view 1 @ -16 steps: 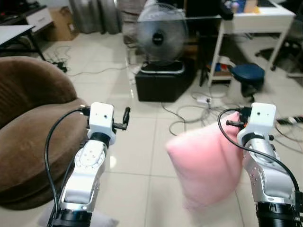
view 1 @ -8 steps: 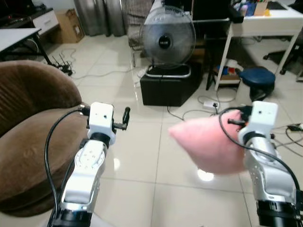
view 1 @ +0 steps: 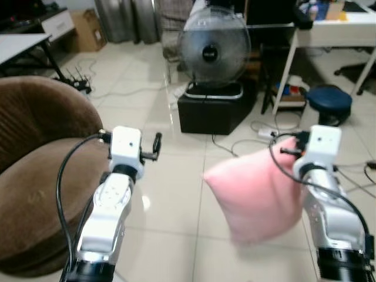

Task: Move the pillow to the sofa from floor

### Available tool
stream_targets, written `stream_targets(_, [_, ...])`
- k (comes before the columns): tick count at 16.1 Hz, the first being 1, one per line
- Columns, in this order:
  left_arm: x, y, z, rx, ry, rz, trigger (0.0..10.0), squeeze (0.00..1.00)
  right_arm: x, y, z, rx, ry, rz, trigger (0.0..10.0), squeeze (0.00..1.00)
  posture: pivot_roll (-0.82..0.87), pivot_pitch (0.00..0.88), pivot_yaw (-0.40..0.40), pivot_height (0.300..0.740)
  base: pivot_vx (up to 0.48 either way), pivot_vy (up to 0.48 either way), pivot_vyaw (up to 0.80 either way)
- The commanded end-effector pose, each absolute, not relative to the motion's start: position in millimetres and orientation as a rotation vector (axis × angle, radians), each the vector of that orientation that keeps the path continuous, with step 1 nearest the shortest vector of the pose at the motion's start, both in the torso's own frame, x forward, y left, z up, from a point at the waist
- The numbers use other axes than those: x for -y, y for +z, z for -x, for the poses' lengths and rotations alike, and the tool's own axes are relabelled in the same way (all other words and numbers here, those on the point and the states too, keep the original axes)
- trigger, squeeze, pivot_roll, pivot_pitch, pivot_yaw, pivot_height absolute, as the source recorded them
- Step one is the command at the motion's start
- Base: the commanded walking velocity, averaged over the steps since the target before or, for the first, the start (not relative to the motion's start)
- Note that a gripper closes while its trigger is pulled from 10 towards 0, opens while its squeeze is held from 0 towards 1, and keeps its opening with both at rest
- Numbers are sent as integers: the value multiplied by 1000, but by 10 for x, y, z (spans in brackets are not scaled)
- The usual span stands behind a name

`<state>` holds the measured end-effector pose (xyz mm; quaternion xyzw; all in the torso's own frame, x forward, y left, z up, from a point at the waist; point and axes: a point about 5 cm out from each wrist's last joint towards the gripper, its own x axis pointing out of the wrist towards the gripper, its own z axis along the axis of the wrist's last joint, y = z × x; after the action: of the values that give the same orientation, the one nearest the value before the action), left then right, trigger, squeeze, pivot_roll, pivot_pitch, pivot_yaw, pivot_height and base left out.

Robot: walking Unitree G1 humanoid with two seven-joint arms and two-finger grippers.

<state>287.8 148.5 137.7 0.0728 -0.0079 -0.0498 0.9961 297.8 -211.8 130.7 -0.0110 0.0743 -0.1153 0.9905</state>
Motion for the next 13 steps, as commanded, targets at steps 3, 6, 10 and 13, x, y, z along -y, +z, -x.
stream_targets(3, [-1590, 1408, -2877, 21, -64, -161, 10000, 0, 2010, 1463, -3043, -71, -192, 28, 10000, 0, -95, 0, 55, 740, 377, 0, 0])
stream_targets(6, [-1590, 1410, -2882, 22, -62, -161, 10000, 0, 2007, 1475, -3052, -61, -190, 25, 10000, 0, -96, 0, 57, 740, 380, 0, 0])
stream_targets(10, [-1586, 1415, -2880, 23, -65, -160, 10000, 0, 2000, 1471, -3053, -60, -187, 26, 10000, 0, -95, 0, 58, 740, 380, 0, 0])
stream_targets(13, [-1591, 1406, -2873, 20, -65, -163, 10000, 0, 1993, 1462, -3060, -62, -184, 29, 10000, 0, -89, 0, 57, 740, 382, 0, 0])
